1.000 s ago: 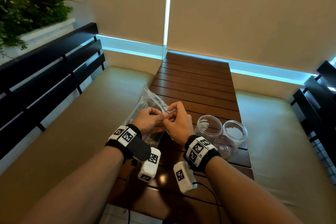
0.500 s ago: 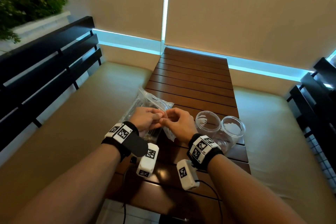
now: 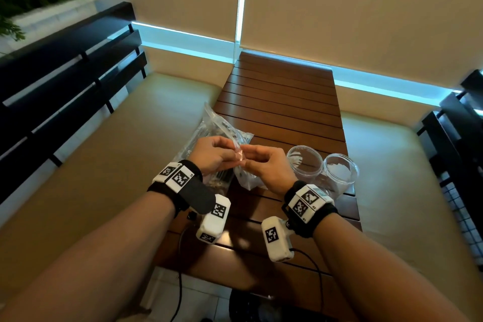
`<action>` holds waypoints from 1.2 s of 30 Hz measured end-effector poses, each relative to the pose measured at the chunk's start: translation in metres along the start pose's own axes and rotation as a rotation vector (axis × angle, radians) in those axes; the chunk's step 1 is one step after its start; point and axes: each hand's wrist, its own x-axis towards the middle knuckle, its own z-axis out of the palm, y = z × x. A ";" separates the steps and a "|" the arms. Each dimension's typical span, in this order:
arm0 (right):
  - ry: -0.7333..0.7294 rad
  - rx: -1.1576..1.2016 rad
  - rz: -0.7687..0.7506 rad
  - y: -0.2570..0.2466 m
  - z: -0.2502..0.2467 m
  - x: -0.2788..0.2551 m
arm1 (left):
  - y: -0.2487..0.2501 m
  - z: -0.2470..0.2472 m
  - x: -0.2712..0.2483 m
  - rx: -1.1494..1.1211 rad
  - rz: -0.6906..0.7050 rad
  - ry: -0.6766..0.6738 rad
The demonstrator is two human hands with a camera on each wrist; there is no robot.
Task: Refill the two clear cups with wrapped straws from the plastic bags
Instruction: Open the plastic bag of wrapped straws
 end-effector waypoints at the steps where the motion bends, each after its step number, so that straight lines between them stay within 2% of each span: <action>1: 0.006 -0.036 -0.006 0.000 -0.001 0.000 | -0.001 0.000 0.000 0.004 0.001 0.001; 6: 0.061 -0.304 -0.077 -0.004 0.003 -0.003 | -0.003 0.001 -0.004 0.042 0.030 0.003; 10: 0.162 -0.510 -0.167 -0.011 0.010 -0.008 | -0.005 0.004 -0.009 0.062 0.043 0.006; 14: 0.060 -0.604 -0.201 -0.015 0.011 -0.012 | -0.006 0.004 -0.017 0.038 0.044 0.026; 16: 0.091 -0.640 -0.185 -0.016 0.009 -0.010 | -0.006 0.005 -0.019 0.043 0.038 0.021; 22: 0.264 -0.655 -0.135 -0.018 0.011 -0.005 | -0.004 0.007 -0.019 0.101 0.038 0.086; 25: 0.270 -0.657 -0.135 -0.020 0.015 -0.004 | 0.001 0.014 -0.016 0.169 0.003 0.130; 29: 0.270 -0.659 -0.121 -0.020 0.013 -0.005 | 0.009 0.021 -0.019 0.319 -0.056 0.039; 31: 0.297 -0.651 -0.087 -0.018 0.012 -0.004 | 0.008 0.021 -0.017 0.436 -0.030 0.022; 33: 0.401 -0.580 0.002 -0.020 0.004 -0.001 | 0.008 0.015 -0.014 0.527 0.021 0.083; 36: 0.614 -0.509 0.150 -0.025 -0.028 0.003 | 0.004 -0.003 -0.009 0.522 0.028 0.221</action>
